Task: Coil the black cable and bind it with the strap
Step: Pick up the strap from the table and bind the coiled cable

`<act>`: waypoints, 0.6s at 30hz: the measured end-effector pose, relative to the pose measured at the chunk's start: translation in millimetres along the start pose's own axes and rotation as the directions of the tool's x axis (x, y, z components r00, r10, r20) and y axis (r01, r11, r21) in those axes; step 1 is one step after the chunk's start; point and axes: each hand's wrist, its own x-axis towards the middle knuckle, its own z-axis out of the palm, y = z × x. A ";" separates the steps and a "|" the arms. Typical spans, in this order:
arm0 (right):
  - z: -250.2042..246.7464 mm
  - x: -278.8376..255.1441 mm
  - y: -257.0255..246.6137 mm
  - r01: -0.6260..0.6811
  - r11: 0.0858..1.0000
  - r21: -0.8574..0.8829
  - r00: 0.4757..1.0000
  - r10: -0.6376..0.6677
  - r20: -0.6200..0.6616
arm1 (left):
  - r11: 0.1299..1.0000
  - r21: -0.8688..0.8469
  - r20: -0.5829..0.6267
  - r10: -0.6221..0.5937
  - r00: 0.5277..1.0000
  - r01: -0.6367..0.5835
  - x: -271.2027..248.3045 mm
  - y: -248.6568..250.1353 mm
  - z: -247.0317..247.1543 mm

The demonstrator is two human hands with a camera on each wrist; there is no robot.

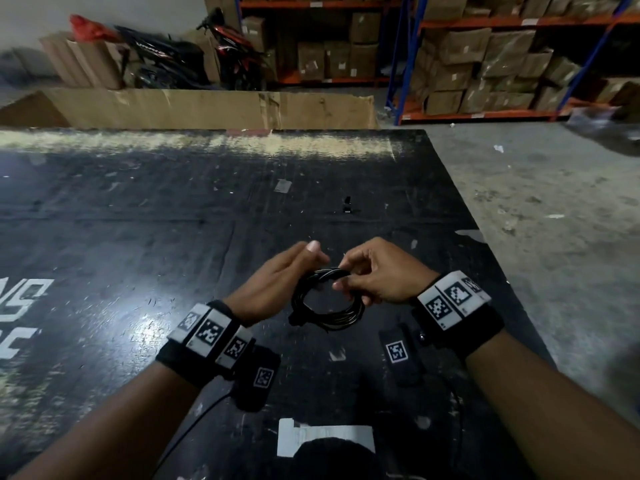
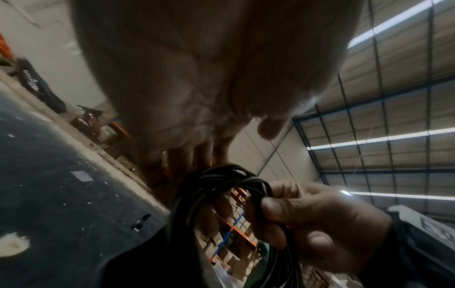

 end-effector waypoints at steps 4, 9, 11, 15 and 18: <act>-0.3 4.3 -4.4 -0.009 0.997 -0.078 0.995 0.017 0.098 | 0.970 0.202 0.177 -0.171 0.969 0.135 5.3 1.9 8.8; 0.5 3.2 12.9 -0.035 0.956 0.293 0.999 0.041 -0.014 | 0.981 -0.124 0.061 -0.141 0.988 0.148 4.5 -11.1 15.9; 4.8 1.0 21.3 0.021 0.908 0.418 0.998 0.008 -0.067 | 0.951 -0.280 0.002 -0.138 0.990 0.133 1.2 -15.8 19.7; 20.1 -1.9 27.6 0.153 0.859 0.489 0.979 -0.063 -0.196 | 0.911 -0.369 0.054 -0.177 0.983 0.184 -3.6 -28.0 24.4; 24.4 -0.2 33.0 0.158 0.860 0.484 0.983 -0.088 -0.164 | 0.865 -0.390 0.165 -0.270 0.948 0.315 -2.3 -31.3 19.8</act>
